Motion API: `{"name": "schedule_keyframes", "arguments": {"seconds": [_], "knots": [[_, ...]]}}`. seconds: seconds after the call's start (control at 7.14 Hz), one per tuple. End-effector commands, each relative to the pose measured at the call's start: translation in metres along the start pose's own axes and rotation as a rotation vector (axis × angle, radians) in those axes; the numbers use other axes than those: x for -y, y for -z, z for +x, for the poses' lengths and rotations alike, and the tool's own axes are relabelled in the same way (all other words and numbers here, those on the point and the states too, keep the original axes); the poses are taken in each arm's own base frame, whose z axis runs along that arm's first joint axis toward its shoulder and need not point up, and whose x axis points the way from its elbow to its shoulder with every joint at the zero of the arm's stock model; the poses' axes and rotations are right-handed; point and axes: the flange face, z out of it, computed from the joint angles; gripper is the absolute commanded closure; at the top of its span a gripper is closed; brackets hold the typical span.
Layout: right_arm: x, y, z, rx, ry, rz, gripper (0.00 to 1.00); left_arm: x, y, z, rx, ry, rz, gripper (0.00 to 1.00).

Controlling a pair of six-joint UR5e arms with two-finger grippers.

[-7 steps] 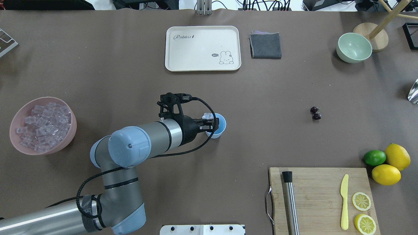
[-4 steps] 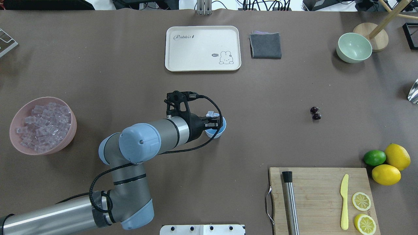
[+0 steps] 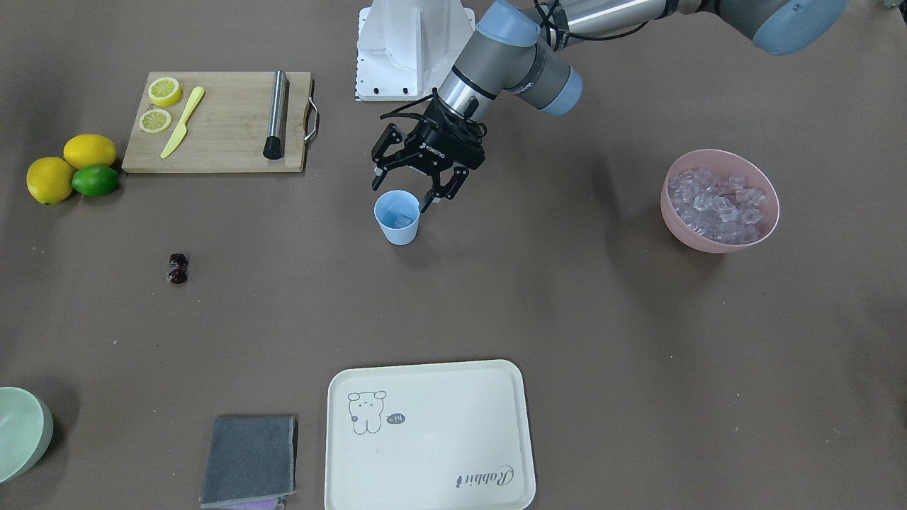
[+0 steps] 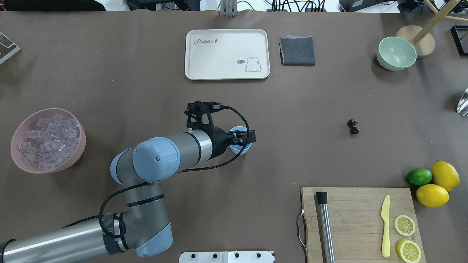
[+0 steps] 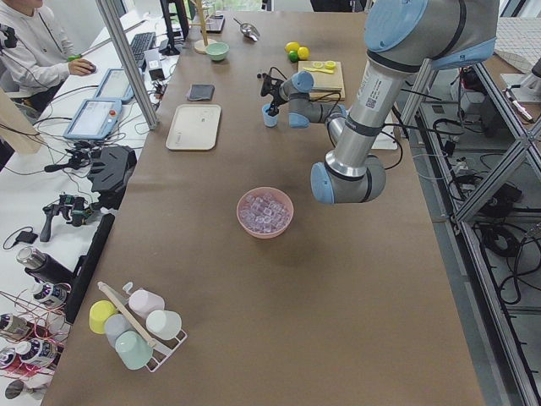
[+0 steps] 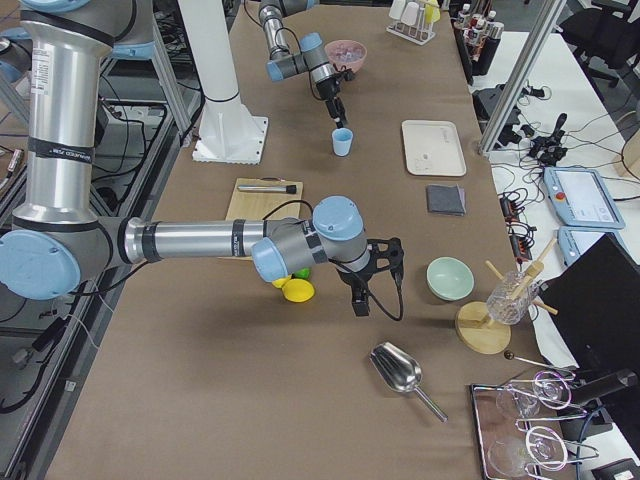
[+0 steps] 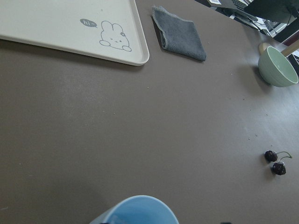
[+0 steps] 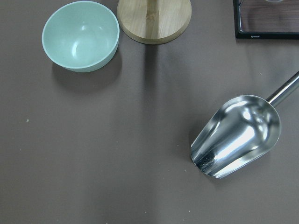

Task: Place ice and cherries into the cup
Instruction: 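Open the left gripper above the blue cup to drop the ice cube, then move the left gripper back over the pink ice bowl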

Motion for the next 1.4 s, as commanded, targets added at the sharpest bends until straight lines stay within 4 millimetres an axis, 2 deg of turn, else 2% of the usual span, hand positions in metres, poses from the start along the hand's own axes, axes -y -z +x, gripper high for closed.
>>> {"name": "schedule_keyframes", "arguments": {"seconds": [0.0,0.14,0.28,0.56,0.7,0.84,0.98,1.12,1.26], "knots": [[0.001,0.001,-0.001,0.000,0.002,0.002,0.00,0.014,0.030,-0.017,0.026,-0.065,-0.027,0.02],[0.002,0.001,-0.001,-0.009,0.003,0.006,0.00,0.034,0.062,-0.027,0.078,-0.105,-0.065,0.02],[0.001,0.000,0.001,-0.014,0.001,0.006,0.00,0.050,0.091,-0.049,0.133,-0.164,-0.122,0.01],[0.001,0.000,0.002,-0.016,0.000,0.005,0.00,0.087,0.140,-0.141,0.210,-0.220,-0.219,0.01],[0.001,-0.001,0.002,-0.016,-0.001,0.004,0.00,0.116,0.174,-0.198,0.244,-0.282,-0.273,0.01],[0.001,-0.002,0.003,-0.015,-0.003,0.002,0.00,0.135,0.208,-0.241,0.258,-0.323,-0.317,0.01],[0.001,-0.002,0.003,-0.015,-0.003,0.002,0.00,0.143,0.235,-0.279,0.293,-0.347,-0.332,0.01],[0.001,-0.002,0.003,-0.015,-0.003,0.002,0.00,0.131,0.256,-0.312,0.319,-0.423,-0.363,0.01],[0.001,-0.002,0.003,-0.017,-0.003,0.002,0.00,0.113,0.278,-0.332,0.308,-0.500,-0.376,0.01]]}}
